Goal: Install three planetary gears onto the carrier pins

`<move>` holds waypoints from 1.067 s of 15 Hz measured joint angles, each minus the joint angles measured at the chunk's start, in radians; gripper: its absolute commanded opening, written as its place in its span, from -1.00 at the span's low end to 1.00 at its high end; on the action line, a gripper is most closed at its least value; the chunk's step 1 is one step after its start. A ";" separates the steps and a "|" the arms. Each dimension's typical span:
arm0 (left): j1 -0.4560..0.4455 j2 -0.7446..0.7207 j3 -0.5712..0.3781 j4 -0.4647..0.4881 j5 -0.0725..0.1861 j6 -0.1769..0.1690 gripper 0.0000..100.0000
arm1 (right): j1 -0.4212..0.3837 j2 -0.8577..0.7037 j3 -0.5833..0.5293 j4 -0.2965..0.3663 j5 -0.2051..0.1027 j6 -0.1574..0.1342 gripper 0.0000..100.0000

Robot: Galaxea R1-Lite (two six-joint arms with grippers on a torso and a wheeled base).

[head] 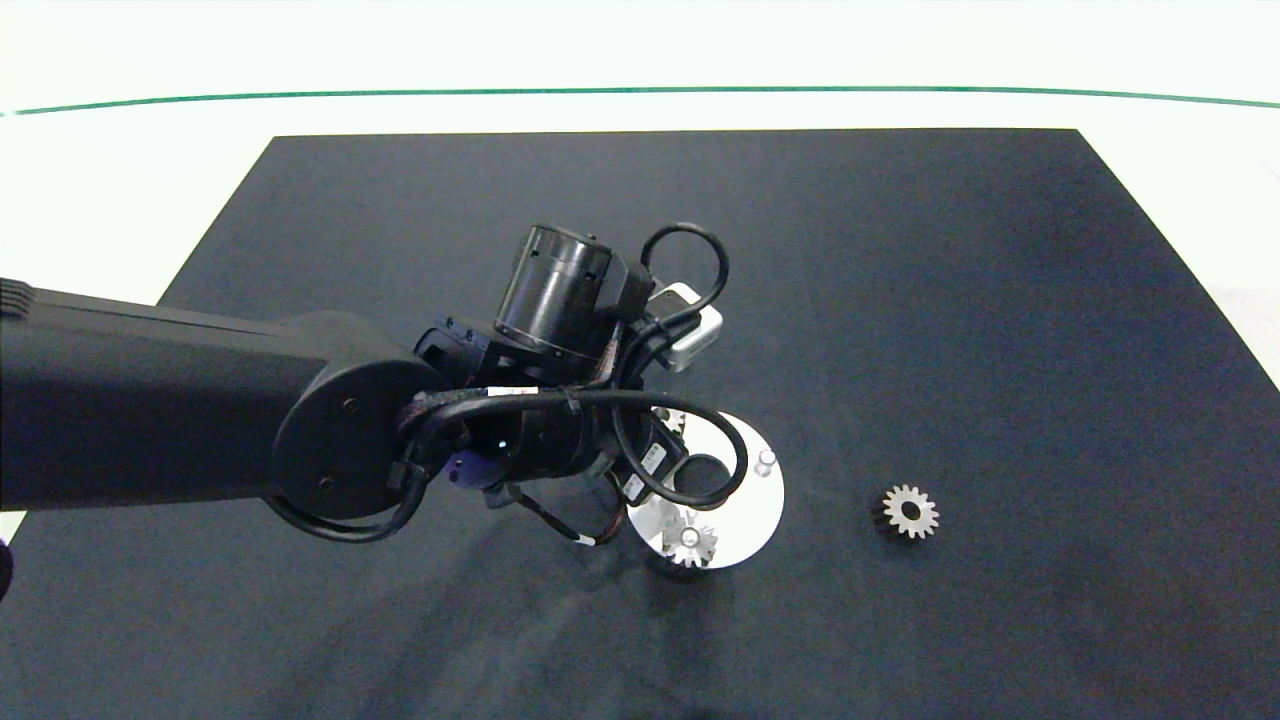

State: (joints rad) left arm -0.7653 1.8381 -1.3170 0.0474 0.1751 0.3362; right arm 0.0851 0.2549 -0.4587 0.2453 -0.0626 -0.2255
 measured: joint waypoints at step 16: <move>0.001 -0.036 0.017 0.011 0.000 -0.026 1.00 | 0.000 0.004 -0.003 0.000 0.002 0.000 1.00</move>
State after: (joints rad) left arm -0.7638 1.8017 -1.3002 0.0581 0.1751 0.3106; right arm 0.0855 0.2587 -0.4617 0.2453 -0.0606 -0.2255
